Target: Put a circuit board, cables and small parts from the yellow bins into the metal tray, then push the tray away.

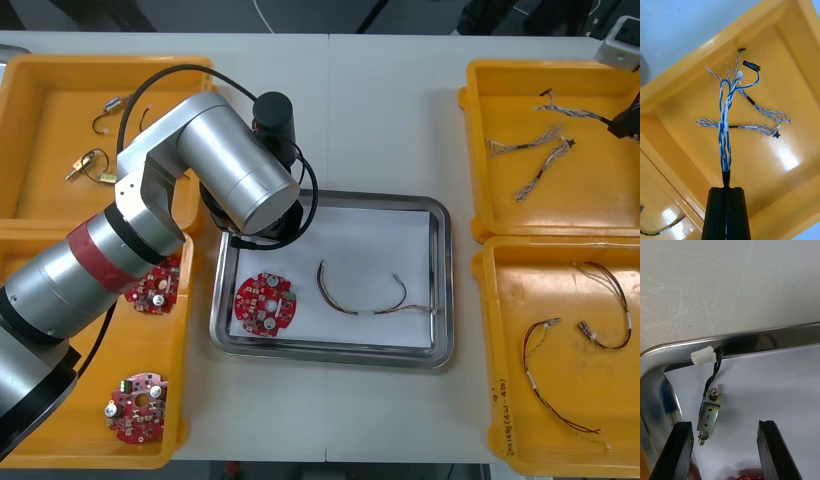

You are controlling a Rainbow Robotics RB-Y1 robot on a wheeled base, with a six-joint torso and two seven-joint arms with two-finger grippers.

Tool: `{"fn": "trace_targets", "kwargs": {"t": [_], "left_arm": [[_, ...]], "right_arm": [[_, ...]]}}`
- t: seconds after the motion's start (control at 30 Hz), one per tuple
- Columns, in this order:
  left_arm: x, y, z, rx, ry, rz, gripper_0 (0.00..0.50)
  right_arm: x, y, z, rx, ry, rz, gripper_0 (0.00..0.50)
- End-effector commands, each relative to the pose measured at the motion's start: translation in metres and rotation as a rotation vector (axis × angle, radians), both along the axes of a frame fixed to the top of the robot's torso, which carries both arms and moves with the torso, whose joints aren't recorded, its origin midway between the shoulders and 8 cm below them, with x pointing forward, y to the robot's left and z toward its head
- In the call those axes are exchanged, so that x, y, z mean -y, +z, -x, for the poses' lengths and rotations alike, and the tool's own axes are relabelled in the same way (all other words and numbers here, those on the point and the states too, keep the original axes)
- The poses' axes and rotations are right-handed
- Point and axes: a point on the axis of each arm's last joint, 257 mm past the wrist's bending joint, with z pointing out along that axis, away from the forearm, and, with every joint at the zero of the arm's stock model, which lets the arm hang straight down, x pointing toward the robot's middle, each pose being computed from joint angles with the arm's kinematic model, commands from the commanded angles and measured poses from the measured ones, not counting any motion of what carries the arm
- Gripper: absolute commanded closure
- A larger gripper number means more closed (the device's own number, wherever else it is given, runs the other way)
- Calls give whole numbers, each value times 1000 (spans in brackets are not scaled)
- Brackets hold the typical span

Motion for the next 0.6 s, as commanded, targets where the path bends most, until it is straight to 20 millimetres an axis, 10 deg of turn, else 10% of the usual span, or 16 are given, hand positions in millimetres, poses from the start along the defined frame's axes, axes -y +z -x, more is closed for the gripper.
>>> {"fn": "trace_targets", "kwargs": {"t": [0.03,0.6], "left_arm": [[13,14,0,43,36,64,0],[-41,99,-8,108,139,157,0]], "right_arm": [[-30,3,8,45,44,27,500],[-120,-18,31,43,276,158,500]]}}
